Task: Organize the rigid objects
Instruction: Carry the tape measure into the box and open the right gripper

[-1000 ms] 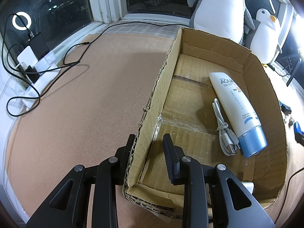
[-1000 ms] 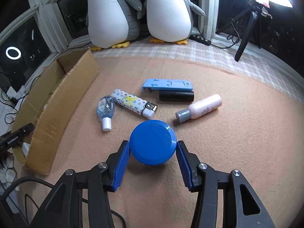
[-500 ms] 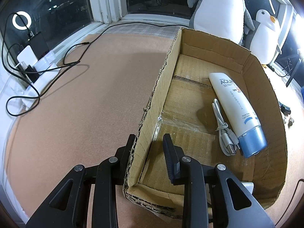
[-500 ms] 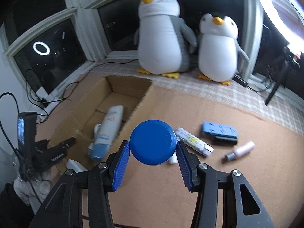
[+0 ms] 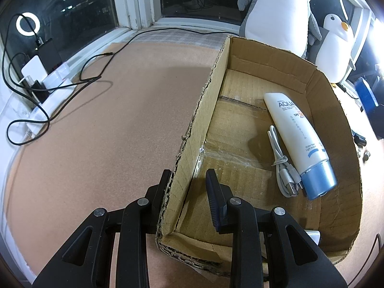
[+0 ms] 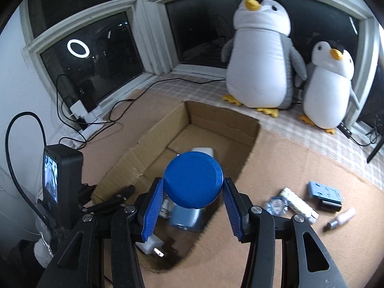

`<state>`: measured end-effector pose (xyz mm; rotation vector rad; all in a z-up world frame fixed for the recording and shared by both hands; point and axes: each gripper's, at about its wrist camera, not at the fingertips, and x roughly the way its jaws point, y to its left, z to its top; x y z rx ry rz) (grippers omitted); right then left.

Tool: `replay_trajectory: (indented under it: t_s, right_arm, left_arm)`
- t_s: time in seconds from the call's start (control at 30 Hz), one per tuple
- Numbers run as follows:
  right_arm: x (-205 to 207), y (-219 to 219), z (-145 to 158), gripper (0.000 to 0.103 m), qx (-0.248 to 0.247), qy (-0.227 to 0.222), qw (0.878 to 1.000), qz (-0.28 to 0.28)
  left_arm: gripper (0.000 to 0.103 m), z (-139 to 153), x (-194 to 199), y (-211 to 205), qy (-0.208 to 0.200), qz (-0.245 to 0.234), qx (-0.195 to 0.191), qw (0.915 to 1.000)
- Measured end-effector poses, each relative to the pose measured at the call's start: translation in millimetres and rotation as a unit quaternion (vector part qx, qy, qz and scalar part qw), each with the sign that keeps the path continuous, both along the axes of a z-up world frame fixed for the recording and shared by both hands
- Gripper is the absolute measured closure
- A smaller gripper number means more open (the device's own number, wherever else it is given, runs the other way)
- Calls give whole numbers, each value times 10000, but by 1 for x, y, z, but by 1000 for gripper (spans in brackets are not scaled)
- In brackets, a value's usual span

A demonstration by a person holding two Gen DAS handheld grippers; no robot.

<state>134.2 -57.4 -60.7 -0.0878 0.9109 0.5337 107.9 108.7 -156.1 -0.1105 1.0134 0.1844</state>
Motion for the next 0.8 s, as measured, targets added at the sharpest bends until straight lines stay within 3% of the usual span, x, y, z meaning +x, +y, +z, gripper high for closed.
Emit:
replay_trajectory:
  t_s: [0.8]
  right_arm:
    - [9,28,-26,57,-17,342,9993,156]
  left_arm:
    - [76,-1,0,0,-9,8,-12,10000]
